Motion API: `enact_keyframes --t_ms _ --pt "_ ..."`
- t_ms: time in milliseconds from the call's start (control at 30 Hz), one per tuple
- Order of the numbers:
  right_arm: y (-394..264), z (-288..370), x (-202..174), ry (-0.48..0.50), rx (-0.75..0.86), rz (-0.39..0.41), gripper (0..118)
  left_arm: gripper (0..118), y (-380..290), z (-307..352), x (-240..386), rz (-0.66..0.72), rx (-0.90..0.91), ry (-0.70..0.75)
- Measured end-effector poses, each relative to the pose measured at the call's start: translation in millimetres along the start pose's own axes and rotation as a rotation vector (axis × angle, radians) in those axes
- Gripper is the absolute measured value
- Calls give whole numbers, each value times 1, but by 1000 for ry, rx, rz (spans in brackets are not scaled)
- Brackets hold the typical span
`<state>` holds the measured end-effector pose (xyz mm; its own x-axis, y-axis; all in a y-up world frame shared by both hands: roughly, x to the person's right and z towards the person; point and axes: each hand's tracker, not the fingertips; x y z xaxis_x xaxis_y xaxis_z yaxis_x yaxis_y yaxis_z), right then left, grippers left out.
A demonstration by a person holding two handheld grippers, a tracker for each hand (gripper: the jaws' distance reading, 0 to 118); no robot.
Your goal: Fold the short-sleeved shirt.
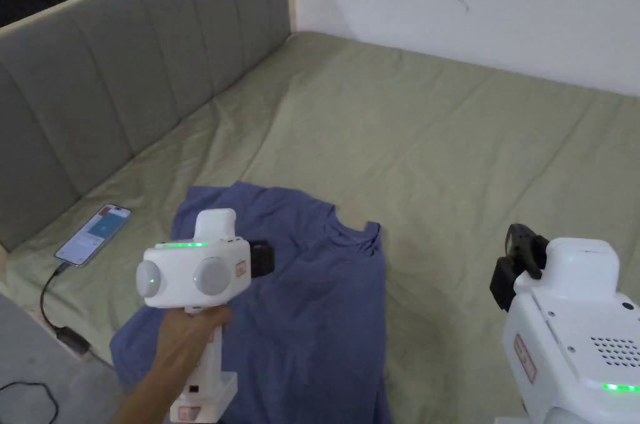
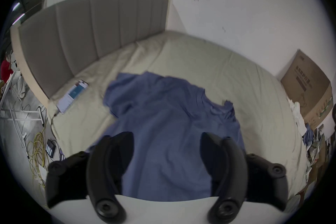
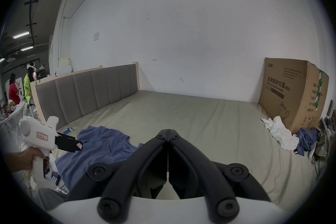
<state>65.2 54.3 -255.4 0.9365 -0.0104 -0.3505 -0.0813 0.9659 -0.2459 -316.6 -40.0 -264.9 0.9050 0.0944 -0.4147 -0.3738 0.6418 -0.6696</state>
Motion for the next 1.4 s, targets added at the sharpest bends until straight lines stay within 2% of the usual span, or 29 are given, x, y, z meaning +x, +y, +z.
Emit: enact_keyframes --t_ms 33,100,433,533,567,600,700,767,833,867,933,1067,1200,1333,1400 --pt "-1 -1 3 -7 -5 -1 3 118 -1 -11 3 -11 -34 8" --pt "-4 -3 11 -22 -18 0 3 118 -5 -28 11 -65 -81 14" --pt "-21 -5 43 -93 -77 -4 3 118 -41 -97 26 -72 -305 65" --pt "-26 -8 51 -106 -99 -12 3 116 -41 -96 30 -90 -283 82" --pt "-28 -7 53 -110 -103 -16 3 111 -39 -94 30 -81 -294 77" --pt "-29 -7 55 -113 -107 -22 3 103 -40 -90 31 -58 -335 37" --pt "-31 -8 58 -114 -112 -40 3 77 -39 -78 36 -90 -309 17" --pt "-30 -10 59 -109 -112 -49 3 55 -40 -72 39 -93 -306 3" --pt "-29 -7 58 -104 -108 -51 3 25 -39 -70 37 -89 -302 -7" --pt "-28 -7 59 -101 -104 -52 3 19 -39 -66 34 -85 -274 -2" --pt "-27 -6 60 -95 -100 -50 3 14 -38 -63 26 -38 -275 -41" --pt "-25 1 64 -93 -90 -52 3 12 -37 -43 13 102 -250 -169" --pt "-24 9 71 -103 -82 -66 3 12 -39 -19 15 183 -232 -358" --pt "-23 19 80 -120 -68 -78 3 12 -36 0 29 323 -204 -620" --pt "-23 26 85 -130 -61 -87 3 12 -27 11 48 307 -174 -688"
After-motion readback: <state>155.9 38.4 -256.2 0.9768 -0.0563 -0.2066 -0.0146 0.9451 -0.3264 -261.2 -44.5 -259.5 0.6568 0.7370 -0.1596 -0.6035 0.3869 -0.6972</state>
